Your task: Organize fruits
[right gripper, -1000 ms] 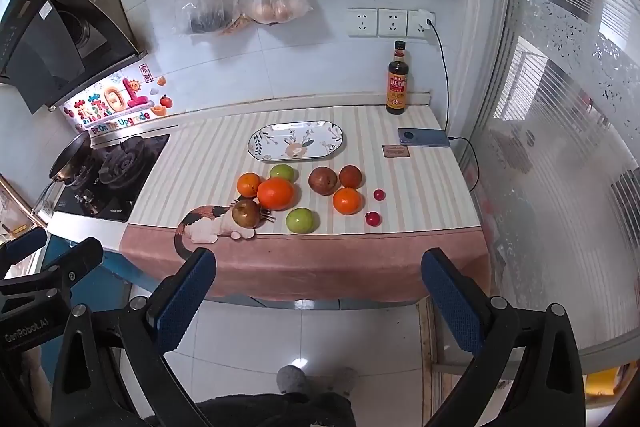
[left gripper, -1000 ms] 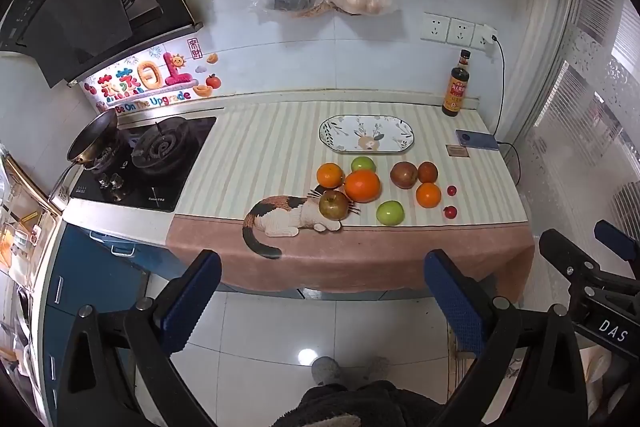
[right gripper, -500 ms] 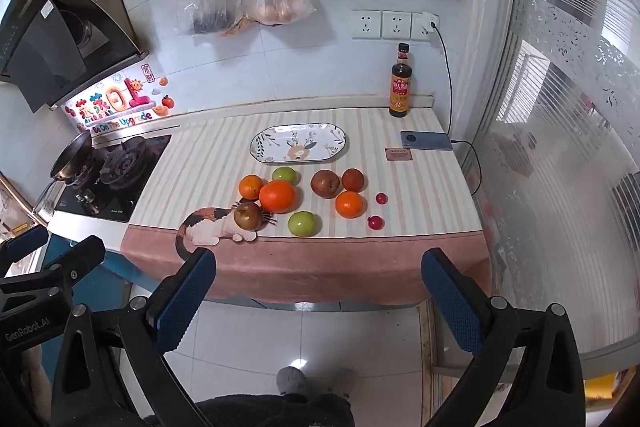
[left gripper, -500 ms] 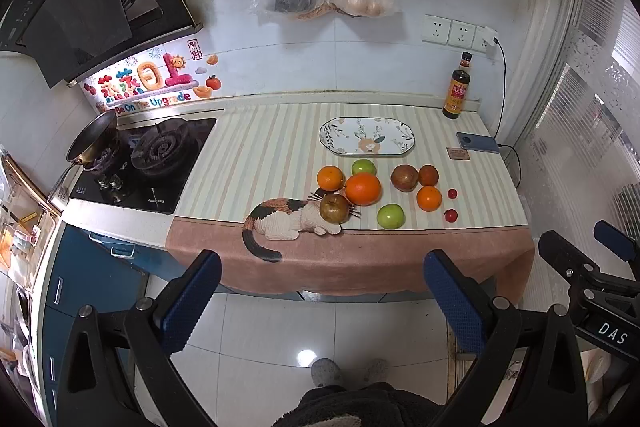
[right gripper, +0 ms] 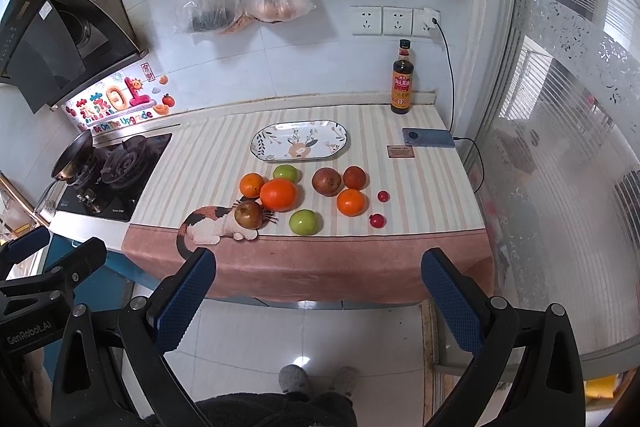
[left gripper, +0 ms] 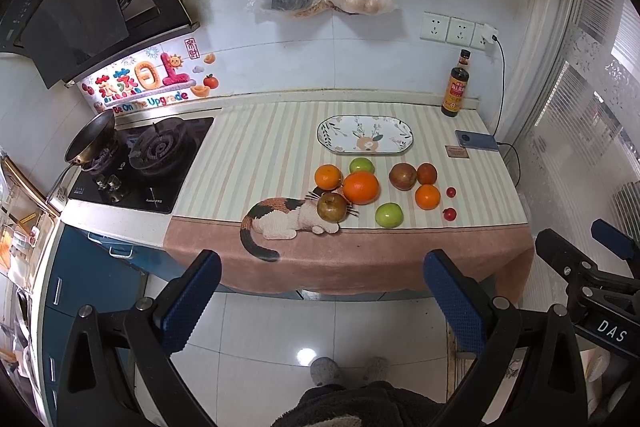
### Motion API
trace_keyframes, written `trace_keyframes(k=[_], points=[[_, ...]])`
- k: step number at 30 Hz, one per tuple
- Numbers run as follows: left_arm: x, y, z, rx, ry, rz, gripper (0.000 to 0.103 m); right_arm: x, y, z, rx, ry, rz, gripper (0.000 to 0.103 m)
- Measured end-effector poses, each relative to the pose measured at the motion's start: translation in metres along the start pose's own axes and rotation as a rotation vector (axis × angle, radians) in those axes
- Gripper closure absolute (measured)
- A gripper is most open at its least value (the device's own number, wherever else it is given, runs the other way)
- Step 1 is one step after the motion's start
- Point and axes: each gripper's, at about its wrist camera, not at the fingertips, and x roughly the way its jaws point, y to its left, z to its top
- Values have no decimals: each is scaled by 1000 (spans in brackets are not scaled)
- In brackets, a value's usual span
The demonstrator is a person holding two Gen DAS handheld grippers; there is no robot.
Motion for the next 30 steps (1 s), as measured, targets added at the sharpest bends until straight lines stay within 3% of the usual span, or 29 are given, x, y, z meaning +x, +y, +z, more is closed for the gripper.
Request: trace_keyframes(k=[30], points=[[0, -8, 6, 6, -3, 3, 0, 5, -6, -2, 8, 5, 3, 0]])
